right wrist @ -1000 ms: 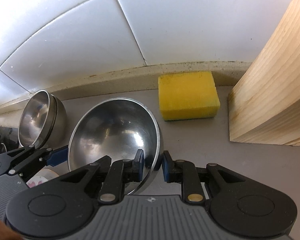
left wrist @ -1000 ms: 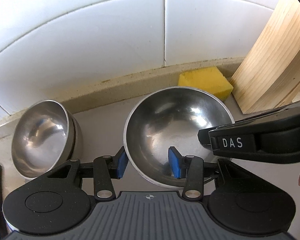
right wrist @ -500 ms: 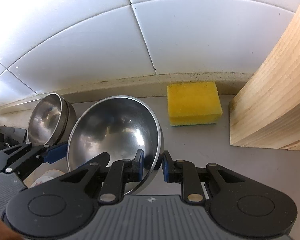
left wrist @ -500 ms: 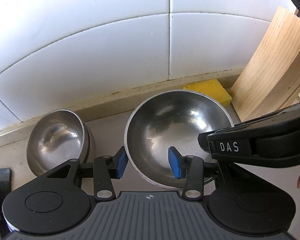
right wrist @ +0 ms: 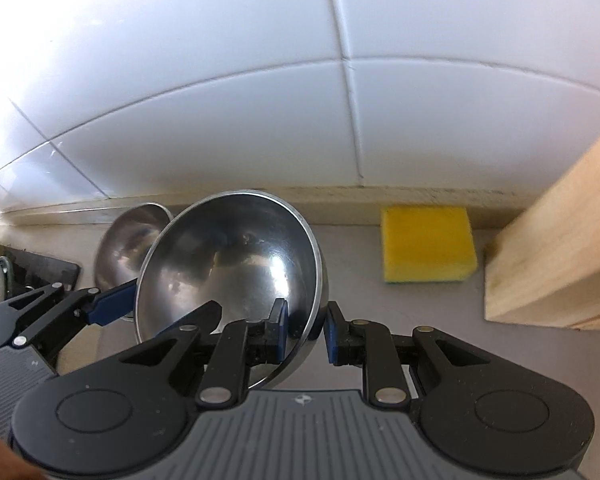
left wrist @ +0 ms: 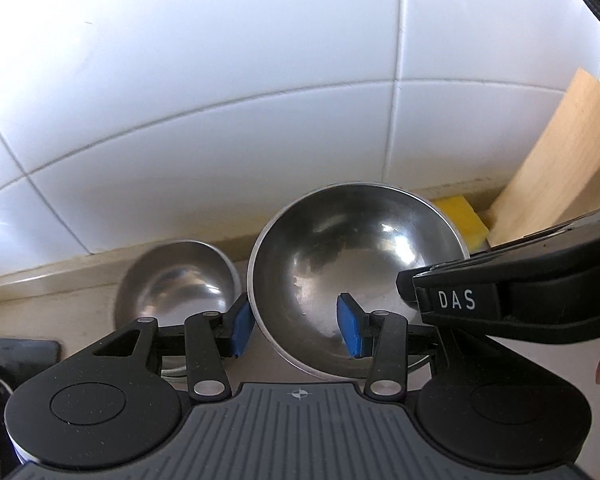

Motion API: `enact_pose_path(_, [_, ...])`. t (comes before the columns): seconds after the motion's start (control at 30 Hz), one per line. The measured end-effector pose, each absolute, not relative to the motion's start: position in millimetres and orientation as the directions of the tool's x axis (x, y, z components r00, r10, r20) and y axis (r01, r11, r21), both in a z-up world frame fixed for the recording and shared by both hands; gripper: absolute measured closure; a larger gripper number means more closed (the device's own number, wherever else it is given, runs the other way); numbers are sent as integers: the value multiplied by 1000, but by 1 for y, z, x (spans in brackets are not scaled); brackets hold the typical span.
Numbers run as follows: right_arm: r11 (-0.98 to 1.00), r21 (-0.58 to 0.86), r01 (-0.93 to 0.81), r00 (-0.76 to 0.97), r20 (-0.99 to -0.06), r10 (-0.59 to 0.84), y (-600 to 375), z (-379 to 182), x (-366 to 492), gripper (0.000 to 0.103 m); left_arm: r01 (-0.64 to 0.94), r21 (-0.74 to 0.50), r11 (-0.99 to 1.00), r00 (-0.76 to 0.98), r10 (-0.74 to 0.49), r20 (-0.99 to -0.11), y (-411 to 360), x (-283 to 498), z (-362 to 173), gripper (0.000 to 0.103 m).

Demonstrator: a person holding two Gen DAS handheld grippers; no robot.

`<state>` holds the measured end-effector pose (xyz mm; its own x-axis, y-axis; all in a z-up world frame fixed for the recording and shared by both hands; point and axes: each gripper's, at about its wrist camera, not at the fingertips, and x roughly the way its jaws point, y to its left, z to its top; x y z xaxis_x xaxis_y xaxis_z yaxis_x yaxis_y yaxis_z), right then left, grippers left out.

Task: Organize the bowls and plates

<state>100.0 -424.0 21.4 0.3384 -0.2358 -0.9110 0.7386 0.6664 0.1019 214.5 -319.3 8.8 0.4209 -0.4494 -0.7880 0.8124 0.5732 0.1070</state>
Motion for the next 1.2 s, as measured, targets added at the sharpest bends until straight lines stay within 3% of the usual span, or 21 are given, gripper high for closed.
enact_pose_path(0.47, [733, 124, 669, 406, -887, -221, -395, 43, 168, 102, 734, 138, 665, 522, -423, -740, -276, 265, 41, 55])
enact_pose_path(1.2, [757, 118, 642, 372, -912, -173, -388, -9, 230, 102, 688, 121, 716, 503, -350, -790, -257, 326, -1, 54])
